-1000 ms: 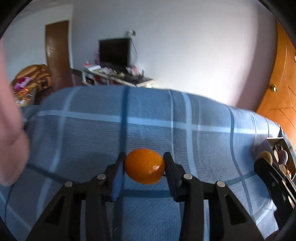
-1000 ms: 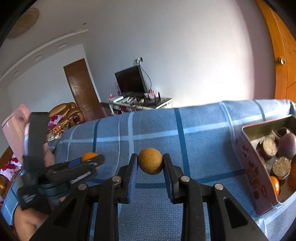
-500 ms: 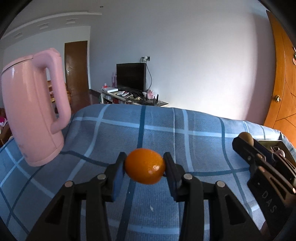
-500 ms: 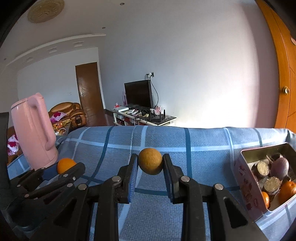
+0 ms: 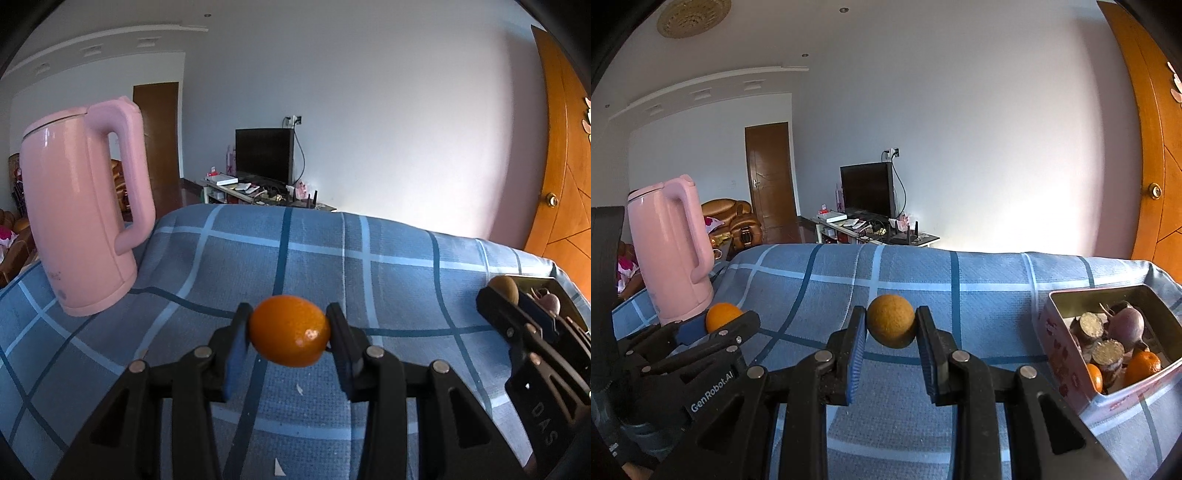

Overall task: Organize fruits
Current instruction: 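Carry the orange and yellow fruit over the pink tin with both grippers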

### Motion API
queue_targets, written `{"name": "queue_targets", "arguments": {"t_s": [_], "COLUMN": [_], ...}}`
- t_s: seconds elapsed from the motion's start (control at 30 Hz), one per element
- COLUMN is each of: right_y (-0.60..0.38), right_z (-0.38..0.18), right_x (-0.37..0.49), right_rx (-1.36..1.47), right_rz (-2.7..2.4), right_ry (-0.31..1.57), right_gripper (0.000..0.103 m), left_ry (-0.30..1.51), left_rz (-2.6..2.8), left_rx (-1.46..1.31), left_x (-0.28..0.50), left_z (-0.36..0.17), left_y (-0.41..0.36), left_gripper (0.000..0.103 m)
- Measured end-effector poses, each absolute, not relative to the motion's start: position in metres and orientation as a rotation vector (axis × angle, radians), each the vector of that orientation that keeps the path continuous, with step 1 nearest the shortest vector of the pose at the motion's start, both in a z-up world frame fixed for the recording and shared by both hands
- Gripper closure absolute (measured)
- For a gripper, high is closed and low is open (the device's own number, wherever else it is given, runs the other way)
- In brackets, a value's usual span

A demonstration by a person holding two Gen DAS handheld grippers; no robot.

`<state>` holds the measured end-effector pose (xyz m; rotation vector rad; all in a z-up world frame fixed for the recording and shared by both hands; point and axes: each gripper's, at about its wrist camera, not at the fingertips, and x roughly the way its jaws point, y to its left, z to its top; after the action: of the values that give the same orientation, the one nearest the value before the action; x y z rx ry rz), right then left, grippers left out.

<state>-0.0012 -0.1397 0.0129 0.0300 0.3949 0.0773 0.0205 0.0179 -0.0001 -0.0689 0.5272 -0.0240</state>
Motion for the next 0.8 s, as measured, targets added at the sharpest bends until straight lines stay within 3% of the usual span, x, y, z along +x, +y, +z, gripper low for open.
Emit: {"name": "queue_targets", "arguments": {"t_s": [0.8], "right_y": [-0.155], "right_z": [0.012], "right_x": [-0.026], "right_rx": [0.015], "right_rz": [0.056], "right_ry": [0.409], "right_gripper": [0.074], "left_ry": [0.507], "left_rz": [-0.049], "left_rx": [-0.041], "left_x": [-0.005], "left_z": [0.002], "left_y": [-0.008], "left_gripper": [0.06]}}
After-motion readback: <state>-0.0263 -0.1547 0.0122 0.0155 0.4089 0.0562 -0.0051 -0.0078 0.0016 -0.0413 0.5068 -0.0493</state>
